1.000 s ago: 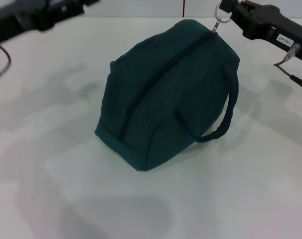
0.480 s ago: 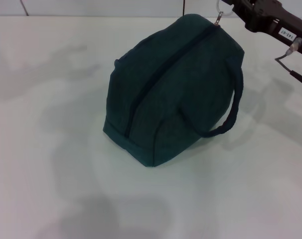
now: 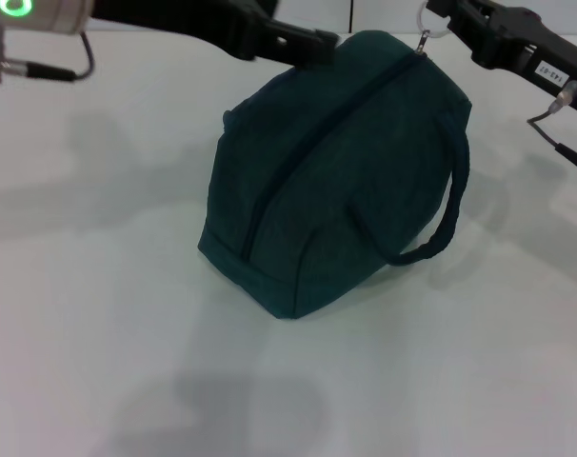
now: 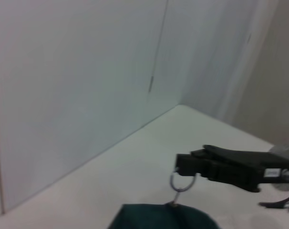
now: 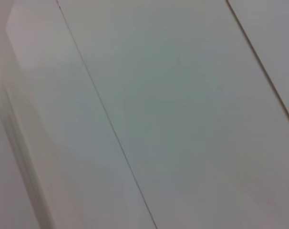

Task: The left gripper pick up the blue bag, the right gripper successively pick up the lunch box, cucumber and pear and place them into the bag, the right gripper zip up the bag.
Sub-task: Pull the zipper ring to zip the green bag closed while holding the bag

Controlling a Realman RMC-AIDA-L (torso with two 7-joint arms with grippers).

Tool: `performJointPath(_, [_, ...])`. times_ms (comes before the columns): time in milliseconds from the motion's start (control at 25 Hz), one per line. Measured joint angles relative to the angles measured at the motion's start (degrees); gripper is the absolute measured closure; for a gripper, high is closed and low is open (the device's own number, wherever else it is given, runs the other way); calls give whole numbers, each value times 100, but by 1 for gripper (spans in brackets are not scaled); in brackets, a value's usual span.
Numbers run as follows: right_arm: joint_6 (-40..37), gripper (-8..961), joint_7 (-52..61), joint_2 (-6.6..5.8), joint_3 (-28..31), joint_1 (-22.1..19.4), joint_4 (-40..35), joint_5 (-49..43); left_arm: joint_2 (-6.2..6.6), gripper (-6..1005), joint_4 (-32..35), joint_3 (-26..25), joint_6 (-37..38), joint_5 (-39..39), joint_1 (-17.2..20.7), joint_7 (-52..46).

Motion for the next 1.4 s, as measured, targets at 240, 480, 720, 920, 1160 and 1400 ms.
performJointPath(240, [-6,936,-1,0,-1,6,2,1,-203,127,203,396,-28,-89,418,-278])
performJointPath(480, [-10,936,-6,0,-18,43,-1,1,-209,128,167,1046,-501,-90,697,-341])
performJointPath(720, [-10,937,-15,0,-40,41,1,0,-210,132,160,1345,-932,-46,807,-414])
performJointPath(920, [-15,937,-17,0,-44,40,31,-1,-210,132,95,1515,-1280,-14,873,-277])
performJointPath(1160, [-37,937,-19,0,-44,43,74,-4,-210,133,97,1860,-1714,125,1091,130])
performJointPath(1400, [-43,937,-19,-1,-43,47,90,-8,-210,134,99,2121,-1996,407,1269,441])
